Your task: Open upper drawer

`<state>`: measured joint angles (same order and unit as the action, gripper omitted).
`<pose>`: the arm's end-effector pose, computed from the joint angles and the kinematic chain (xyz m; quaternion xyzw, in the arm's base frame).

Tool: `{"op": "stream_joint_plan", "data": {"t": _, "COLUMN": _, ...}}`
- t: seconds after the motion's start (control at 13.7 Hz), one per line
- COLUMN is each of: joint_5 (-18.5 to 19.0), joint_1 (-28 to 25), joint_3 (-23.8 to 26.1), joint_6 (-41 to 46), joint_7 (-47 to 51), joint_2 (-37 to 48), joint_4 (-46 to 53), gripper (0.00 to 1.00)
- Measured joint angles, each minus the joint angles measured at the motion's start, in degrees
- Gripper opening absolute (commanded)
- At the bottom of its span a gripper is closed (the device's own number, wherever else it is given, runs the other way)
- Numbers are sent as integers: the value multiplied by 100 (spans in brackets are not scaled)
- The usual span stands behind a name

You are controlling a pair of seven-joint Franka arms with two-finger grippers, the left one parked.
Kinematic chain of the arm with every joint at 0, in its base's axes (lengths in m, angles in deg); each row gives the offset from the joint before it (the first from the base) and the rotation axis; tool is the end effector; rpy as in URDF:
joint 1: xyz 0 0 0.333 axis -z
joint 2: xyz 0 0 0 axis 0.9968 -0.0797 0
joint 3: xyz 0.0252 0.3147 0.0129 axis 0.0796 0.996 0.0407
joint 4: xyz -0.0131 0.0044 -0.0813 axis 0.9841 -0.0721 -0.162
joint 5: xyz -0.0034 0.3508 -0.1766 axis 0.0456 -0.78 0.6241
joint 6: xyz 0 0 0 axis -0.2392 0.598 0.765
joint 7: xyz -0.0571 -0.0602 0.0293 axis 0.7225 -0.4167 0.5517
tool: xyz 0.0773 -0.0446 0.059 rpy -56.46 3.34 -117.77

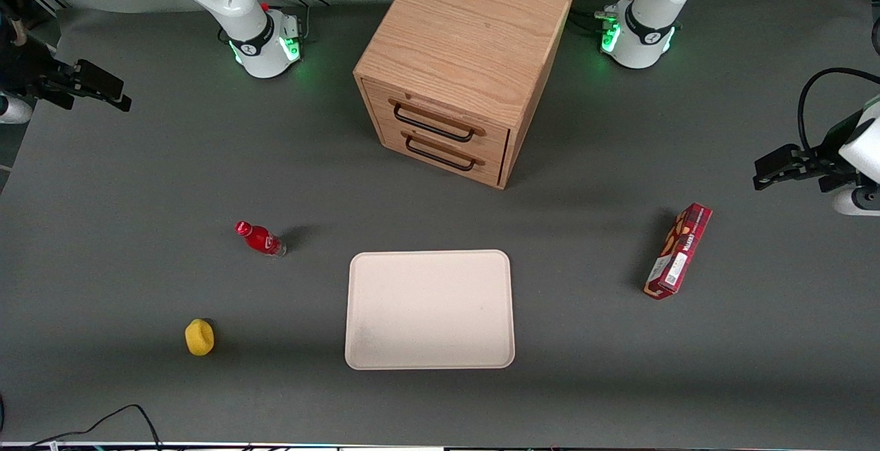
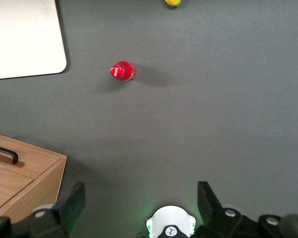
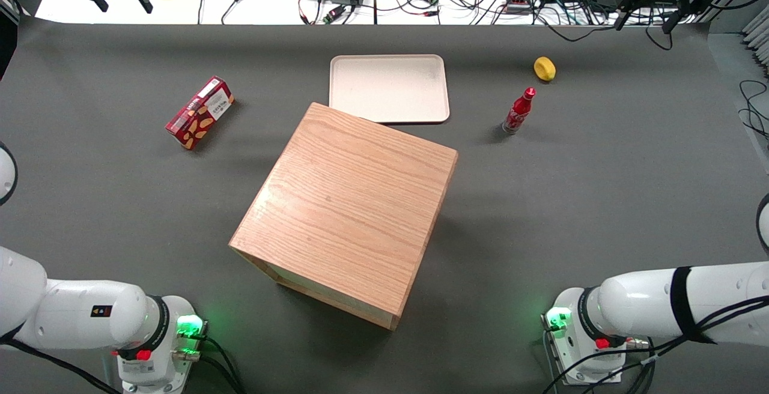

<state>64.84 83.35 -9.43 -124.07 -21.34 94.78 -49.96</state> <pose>0.4933 0.0201 0.6608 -0.9981 0.0344 0.0510 0.0088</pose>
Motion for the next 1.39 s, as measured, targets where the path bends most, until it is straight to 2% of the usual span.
{"op": "stream_joint_plan", "data": {"t": 0.22, "joint_5": -155, "joint_1": -38, "joint_3": 384, "joint_6": 50, "joint_7": -577, "joint_2": -3, "joint_4": 69, "gripper": 100}}
{"op": "stream_joint_plan", "data": {"t": 0.29, "joint_5": -402, "joint_1": -45, "joint_3": 526, "joint_6": 42, "joint_7": -733, "joint_2": -23, "joint_4": 91, "gripper": 100}}
{"op": "stream_joint_plan", "data": {"t": 0.51, "joint_5": -1594, "joint_1": -60, "joint_3": 893, "joint_6": 4, "joint_7": -1502, "joint_2": -311, "joint_4": 229, "gripper": 100}}
{"op": "stream_joint_plan", "data": {"t": 0.66, "joint_5": -1984, "joint_1": -60, "joint_3": 1280, "joint_6": -27, "joint_7": -2296, "joint_2": -759, "joint_4": 354, "gripper": 100}}
{"op": "stream_joint_plan", "data": {"t": 0.8, "joint_5": -2102, "joint_1": -65, "joint_3": 1812, "joint_6": -344, "joint_7": -2605, "joint_2": -1312, "joint_4": 408, "gripper": 100}}
{"op": "stream_joint_plan", "data": {"t": 1.02, "joint_5": -2091, "joint_1": -110, "joint_3": 2685, "joint_6": -1088, "joint_7": -2650, "joint_2": -2094, "joint_4": 413, "gripper": 100}}
{"op": "stream_joint_plan", "data": {"t": 1.39, "joint_5": -1872, "joint_1": -310, "joint_3": 3170, "joint_6": -1904, "joint_7": -2668, "joint_2": -2964, "joint_4": 322, "gripper": 100}}
